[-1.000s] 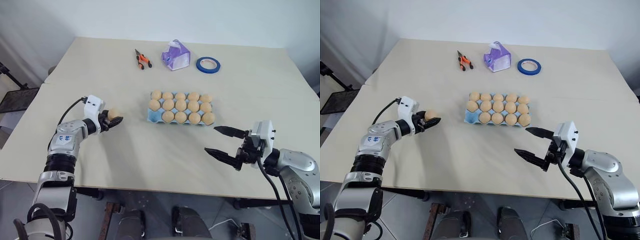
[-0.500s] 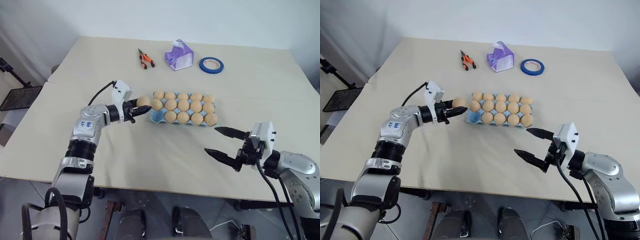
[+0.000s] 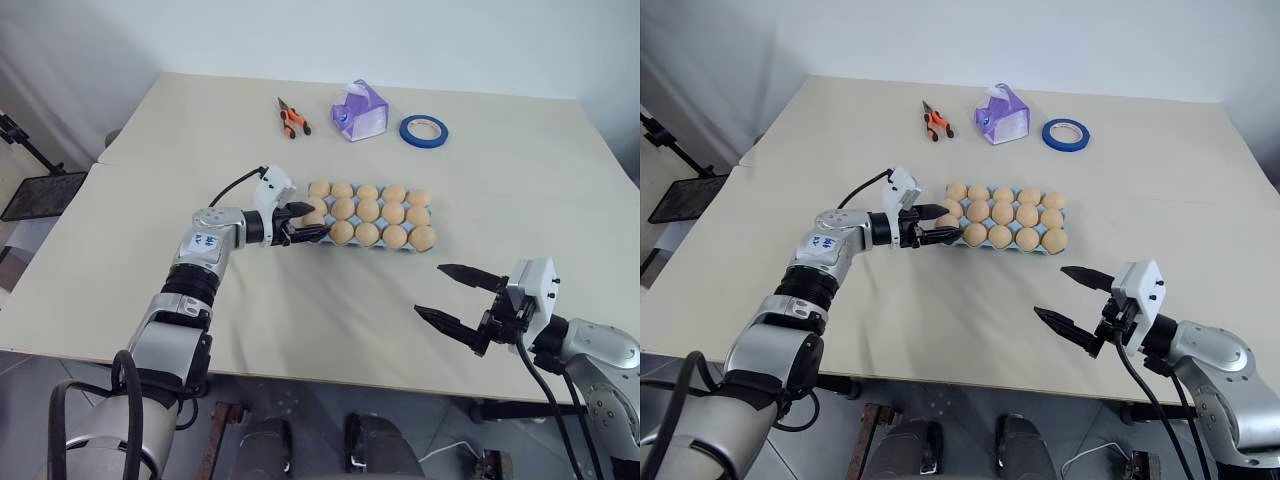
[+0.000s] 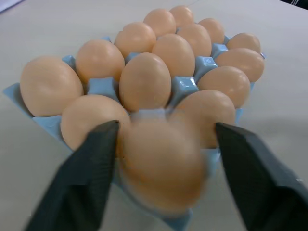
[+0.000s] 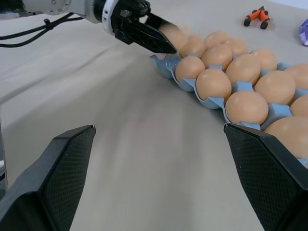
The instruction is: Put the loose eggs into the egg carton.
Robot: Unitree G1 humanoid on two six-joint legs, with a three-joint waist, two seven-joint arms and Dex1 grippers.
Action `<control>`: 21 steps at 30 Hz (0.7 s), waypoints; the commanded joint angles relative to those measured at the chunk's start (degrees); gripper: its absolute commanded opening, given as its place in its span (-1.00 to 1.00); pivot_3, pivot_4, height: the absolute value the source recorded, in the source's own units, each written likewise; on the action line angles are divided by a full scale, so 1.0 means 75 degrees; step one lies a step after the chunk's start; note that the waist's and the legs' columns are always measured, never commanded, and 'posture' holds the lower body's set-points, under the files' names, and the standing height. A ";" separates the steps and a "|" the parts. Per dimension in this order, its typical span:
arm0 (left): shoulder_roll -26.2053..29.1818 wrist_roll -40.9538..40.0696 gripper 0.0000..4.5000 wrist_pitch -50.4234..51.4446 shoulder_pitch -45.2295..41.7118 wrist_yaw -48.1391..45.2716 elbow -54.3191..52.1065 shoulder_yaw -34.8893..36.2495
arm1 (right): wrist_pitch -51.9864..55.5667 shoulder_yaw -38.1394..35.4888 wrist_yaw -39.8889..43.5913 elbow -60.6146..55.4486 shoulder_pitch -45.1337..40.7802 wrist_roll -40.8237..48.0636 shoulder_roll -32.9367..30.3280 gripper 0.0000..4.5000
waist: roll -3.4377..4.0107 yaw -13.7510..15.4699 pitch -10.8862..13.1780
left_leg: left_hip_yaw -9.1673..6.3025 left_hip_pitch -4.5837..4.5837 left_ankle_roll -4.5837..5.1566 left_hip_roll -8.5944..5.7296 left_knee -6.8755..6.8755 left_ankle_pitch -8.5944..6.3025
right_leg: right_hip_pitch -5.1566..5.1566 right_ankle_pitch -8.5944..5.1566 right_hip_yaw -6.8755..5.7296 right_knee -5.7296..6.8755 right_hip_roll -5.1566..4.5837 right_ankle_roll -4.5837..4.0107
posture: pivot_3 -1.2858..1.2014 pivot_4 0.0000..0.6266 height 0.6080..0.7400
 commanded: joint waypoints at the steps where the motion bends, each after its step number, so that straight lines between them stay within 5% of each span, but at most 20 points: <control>1: 0.0006 -0.0053 0.98 -0.0067 -0.0173 -0.0134 -0.0230 0.0091 | -0.0187 -0.0272 0.0013 -0.0198 0.0020 0.0118 0.0032 1.00 | 0.0000 0.0000 0.0000 | 0.0000 0.0000 0.0000 0.0000 0.0001 0.0000 | 0.0000 0.0000 0.0000 0.0003 -0.0001 0.0000 | 0.03 -0.52 1.00; 8: 0.0435 -0.0689 0.98 0.0555 0.0432 -0.0182 -0.1793 0.0718 | -0.0290 -0.0195 0.0246 0.0125 -0.0317 0.0059 -0.0038 1.00 | 0.0000 -0.0068 0.0000 | -0.0006 0.0000 0.0000 0.0003 0.0007 0.0000 | -0.0001 0.0000 0.0021 0.0018 -0.0002 0.0000 | 0.03 -0.52 1.00; 16: 0.2021 -0.1394 0.98 0.1315 0.2404 -0.0939 -0.4307 0.1315 | -0.0780 0.0441 0.1033 0.1383 -0.1357 -0.0252 0.0041 1.00 | 0.0000 -0.0285 0.0000 | -0.0001 0.0021 -0.0007 0.0006 0.0002 0.0004 | 0.0002 -0.0001 0.0041 0.0038 -0.0003 -0.0003 | 0.03 -0.52 1.00; 21: 0.2769 -0.1694 0.98 0.1111 0.3456 -0.1563 -0.4605 0.1653 | -0.1081 0.1030 0.1688 0.2384 -0.2224 -0.0581 0.0070 1.00 | 0.0003 -0.0317 0.0001 | -0.0007 0.0020 -0.0007 0.0006 0.0009 0.0007 | 0.0003 -0.0002 0.0041 0.0042 -0.0012 -0.0012 | 0.03 -0.52 1.00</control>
